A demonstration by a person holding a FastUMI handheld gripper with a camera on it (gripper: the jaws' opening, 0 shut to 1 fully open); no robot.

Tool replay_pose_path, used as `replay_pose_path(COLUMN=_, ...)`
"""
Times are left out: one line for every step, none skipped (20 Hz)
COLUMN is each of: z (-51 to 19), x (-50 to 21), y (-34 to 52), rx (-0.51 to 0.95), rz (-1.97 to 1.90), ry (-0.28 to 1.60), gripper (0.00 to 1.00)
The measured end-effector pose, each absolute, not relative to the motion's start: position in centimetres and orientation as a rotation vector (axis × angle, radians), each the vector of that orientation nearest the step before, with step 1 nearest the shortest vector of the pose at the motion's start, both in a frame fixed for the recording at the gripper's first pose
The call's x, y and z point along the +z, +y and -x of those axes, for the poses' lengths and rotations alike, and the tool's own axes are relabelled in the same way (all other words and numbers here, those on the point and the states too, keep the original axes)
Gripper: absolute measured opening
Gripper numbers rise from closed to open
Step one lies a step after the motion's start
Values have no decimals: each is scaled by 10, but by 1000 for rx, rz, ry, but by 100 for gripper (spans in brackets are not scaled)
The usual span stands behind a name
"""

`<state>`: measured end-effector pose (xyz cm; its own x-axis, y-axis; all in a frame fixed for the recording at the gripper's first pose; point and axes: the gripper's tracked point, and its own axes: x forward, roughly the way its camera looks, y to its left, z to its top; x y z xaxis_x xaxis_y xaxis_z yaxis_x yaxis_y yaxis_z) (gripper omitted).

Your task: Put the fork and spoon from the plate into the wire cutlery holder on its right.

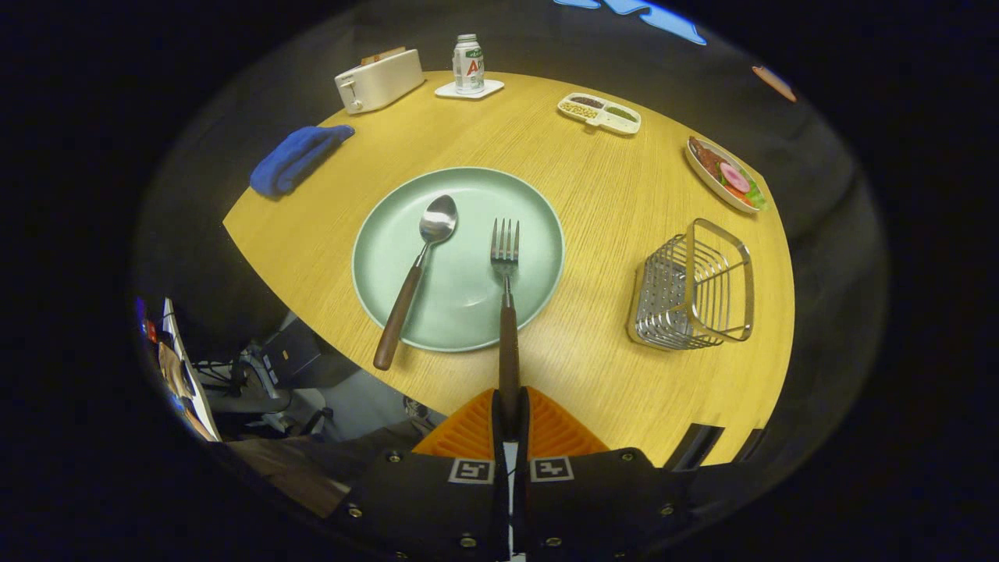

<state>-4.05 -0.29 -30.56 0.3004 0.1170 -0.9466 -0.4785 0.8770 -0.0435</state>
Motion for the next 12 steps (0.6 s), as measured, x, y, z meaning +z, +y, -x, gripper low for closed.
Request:
replay_pose_path(z=43, x=-295, y=-8, rx=413, rz=353, ry=1228, gripper=3)
replay_pose_path(z=47, x=-285, y=-12, rx=425, rz=354, ry=1257, gripper=3)
replay_pose_path(z=49, x=-275, y=-19, rx=428, rz=352, ry=1277, gripper=3)
replay_pose_path(z=50, x=-265, y=-26, rx=428, rz=357, ry=1293, gripper=2)
replay_pose_path(z=52, x=-257, y=-33, rx=423, rz=366, ry=1307, gripper=2)
replay_pose_path(z=54, x=-248, y=-39, rx=421, rz=368, ry=1320, gripper=3)
replay_pose_path(z=56, x=-242, y=-45, rx=417, rz=367, ry=1333, gripper=2)
replay_pose_path(z=56, x=-235, y=-51, rx=416, rz=366, ry=1343, gripper=2)
replay_pose_path(z=57, x=-231, y=-57, rx=416, rz=368, ry=1350, gripper=2)
replay_pose_path(z=57, x=-225, y=-67, rx=407, rz=376, ry=1359, gripper=2)
replay_pose_path(z=55, x=-219, y=-77, rx=394, rz=385, ry=1361, gripper=2)
replay_pose_path(z=51, x=-212, y=-86, rx=380, rz=390, ry=1359, gripper=3)
